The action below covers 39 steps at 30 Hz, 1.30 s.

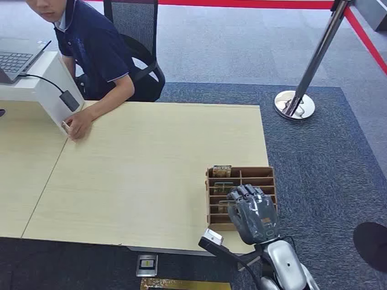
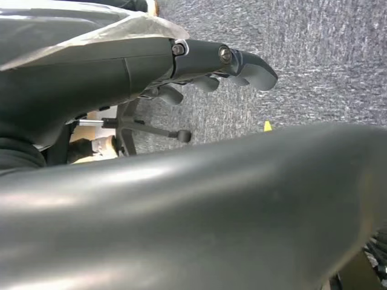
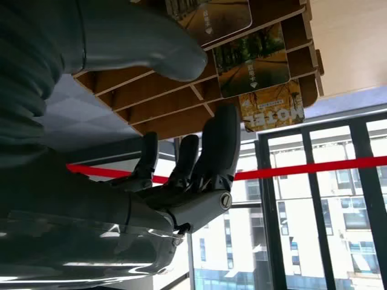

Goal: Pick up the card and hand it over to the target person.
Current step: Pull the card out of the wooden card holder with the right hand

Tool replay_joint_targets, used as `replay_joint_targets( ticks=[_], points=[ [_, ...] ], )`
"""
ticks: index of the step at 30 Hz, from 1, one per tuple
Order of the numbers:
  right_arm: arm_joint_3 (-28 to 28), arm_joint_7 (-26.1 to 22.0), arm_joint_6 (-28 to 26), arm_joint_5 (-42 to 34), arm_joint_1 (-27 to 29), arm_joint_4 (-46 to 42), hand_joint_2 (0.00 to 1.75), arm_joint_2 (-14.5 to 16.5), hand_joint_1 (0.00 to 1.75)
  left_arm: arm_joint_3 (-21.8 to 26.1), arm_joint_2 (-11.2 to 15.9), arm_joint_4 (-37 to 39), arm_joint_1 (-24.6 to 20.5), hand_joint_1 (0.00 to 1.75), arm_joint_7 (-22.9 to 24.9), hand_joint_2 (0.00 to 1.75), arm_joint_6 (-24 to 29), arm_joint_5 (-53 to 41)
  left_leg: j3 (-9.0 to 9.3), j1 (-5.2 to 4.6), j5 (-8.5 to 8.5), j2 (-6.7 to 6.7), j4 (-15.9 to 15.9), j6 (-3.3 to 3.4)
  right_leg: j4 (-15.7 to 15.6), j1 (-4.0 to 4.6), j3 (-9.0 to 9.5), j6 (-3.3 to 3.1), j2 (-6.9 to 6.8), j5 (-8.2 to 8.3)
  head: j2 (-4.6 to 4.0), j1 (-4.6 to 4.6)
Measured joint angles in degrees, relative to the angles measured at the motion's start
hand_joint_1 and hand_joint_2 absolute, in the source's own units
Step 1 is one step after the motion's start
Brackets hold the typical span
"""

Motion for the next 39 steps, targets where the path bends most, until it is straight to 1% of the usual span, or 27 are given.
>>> replay_joint_targets(
  ticks=[4,14,18,24,27,31,39],
  points=[
    [-0.11,-0.24,0.17,0.09,0.0,0.58,1.75,0.1,0.6,-0.1,-0.04,0.02,0.0,0.0,0.04,0.0,-0.02,-0.11,0.01,0.01,-0.02,-0.01,0.0,-0.01,0.0,0.01,0.02,0.01,0.0,-0.02,0.0,0.0],
    [-0.05,-0.97,0.35,-0.15,0.17,1.92,1.75,-0.1,0.62,-0.21,-0.07,-0.03,0.06,0.0,0.05,0.0,0.05,-0.27,0.0,0.0,0.0,0.01,0.0,0.0,-0.01,0.0,0.0,0.0,0.01,0.01,0.0,0.0],
    [0.26,-1.67,0.36,-0.45,-0.74,3.64,1.75,0.3,0.61,-0.08,-0.07,-0.05,0.09,0.0,-0.03,0.0,0.1,-0.16,0.02,0.01,-0.01,0.03,0.0,0.0,-0.01,0.01,0.01,0.0,0.04,0.01,0.0,0.0],
    [0.5,-2.12,0.28,-0.57,-1.86,4.96,1.75,1.07,0.63,-0.05,-0.06,-0.06,0.11,0.0,-0.06,0.0,0.22,-0.18,0.0,0.01,-0.02,0.07,0.01,-0.01,0.01,0.0,-0.01,0.01,0.08,0.01,0.0,0.0],
    [0.61,-2.13,0.3,-0.57,-2.05,5.13,1.75,1.37,0.68,-0.1,-0.05,-0.05,0.11,0.0,-0.03,0.0,0.23,-0.24,0.0,0.01,-0.02,0.06,0.01,-0.01,0.01,0.01,-0.01,0.01,0.08,0.01,0.0,0.0],
    [0.7,-2.12,0.41,-0.58,-3.2,6.37,1.75,2.31,0.68,-0.25,-0.01,-0.03,0.16,0.0,-0.07,0.0,0.13,-0.4,0.0,0.01,-0.01,0.1,0.01,-0.01,0.01,0.0,-0.02,0.0,0.1,0.03,0.0,0.0],
    [0.02,-2.05,0.64,-0.65,-5.04,8.71,1.75,2.43,0.69,-0.27,-0.02,-0.01,0.16,0.0,0.11,0.0,0.18,-0.46,0.0,0.01,-0.02,0.06,0.01,-0.01,0.01,0.0,-0.01,0.02,0.08,0.01,0.0,0.0]
  ],
)
